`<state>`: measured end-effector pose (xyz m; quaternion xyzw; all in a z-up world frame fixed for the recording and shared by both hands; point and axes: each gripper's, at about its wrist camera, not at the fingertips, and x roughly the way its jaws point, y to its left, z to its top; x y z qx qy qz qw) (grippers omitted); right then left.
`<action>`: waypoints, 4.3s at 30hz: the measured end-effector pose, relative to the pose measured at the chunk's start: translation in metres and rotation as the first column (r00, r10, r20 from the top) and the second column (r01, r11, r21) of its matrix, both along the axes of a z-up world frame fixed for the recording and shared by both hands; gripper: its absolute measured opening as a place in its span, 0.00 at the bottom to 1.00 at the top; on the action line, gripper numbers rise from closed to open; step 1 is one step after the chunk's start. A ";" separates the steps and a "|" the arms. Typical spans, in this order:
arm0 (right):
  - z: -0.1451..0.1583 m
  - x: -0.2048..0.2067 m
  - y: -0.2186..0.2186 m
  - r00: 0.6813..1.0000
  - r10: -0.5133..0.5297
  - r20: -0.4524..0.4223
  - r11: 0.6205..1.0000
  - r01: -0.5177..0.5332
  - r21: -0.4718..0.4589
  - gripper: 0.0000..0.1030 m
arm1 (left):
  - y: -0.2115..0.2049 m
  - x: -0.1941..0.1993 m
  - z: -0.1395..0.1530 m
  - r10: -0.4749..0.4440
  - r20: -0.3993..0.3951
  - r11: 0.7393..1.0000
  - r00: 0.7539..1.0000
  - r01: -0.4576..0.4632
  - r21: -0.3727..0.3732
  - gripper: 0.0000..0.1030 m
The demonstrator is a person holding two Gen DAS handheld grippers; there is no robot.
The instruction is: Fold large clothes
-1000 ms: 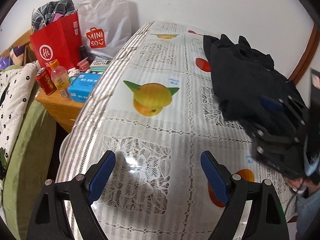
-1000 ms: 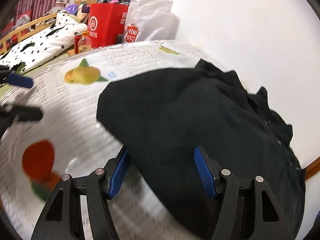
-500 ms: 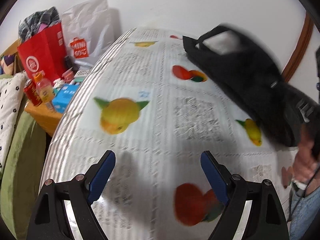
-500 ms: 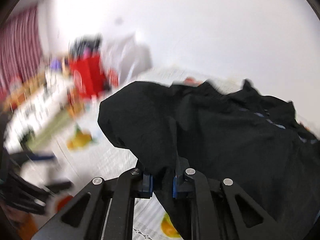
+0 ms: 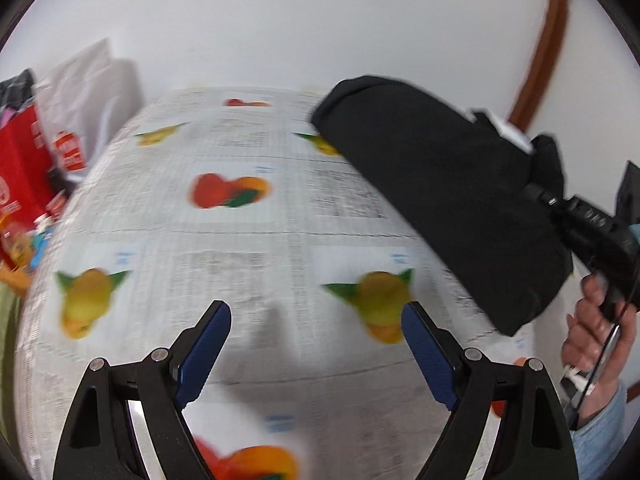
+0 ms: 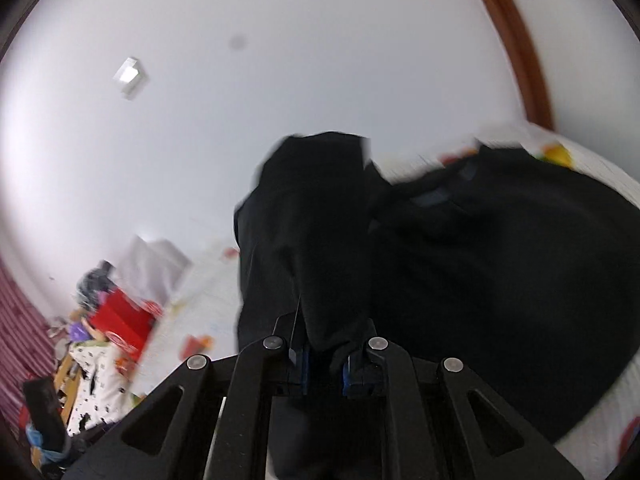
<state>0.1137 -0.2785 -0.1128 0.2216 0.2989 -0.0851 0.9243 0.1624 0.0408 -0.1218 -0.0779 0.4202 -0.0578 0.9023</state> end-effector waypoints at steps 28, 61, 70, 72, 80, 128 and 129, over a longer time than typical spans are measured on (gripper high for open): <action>-0.042 -0.037 -0.073 0.933 -0.124 -0.337 0.931 -0.008 -0.365 0.25 | -0.160 0.022 -0.029 -0.178 -0.046 0.982 0.983 0.175 -0.064 0.41; 0.013 0.013 0.024 0.935 0.244 -0.258 0.907 -0.314 -0.280 0.80 | -0.015 0.009 -0.027 -0.099 -0.080 0.984 0.992 0.086 -0.156 0.41; -0.022 0.079 0.007 0.912 0.290 -0.289 0.946 -0.319 -0.059 0.80 | -0.045 0.017 -0.027 -0.135 -0.038 0.986 0.990 0.131 -0.101 0.77; -0.032 0.094 0.008 0.910 0.300 -0.287 0.948 -0.317 -0.017 0.78 | -0.058 0.018 -0.027 -0.147 -0.035 0.988 0.989 0.145 -0.048 0.80; -0.010 0.090 0.025 0.899 0.405 -0.165 0.909 -0.415 -0.034 0.11 | -0.074 0.024 -0.030 -0.140 -0.025 0.986 0.990 0.141 0.087 0.82; -0.001 -0.039 -0.117 0.998 -0.035 -0.058 0.995 0.029 -0.097 0.14 | -0.144 0.044 -0.031 -0.168 -0.046 0.963 0.985 0.174 0.206 0.87; -0.004 -0.041 -0.118 0.996 -0.049 -0.072 0.993 0.041 -0.108 0.17 | -0.143 0.044 -0.031 -0.168 -0.046 0.963 0.985 0.174 0.205 0.87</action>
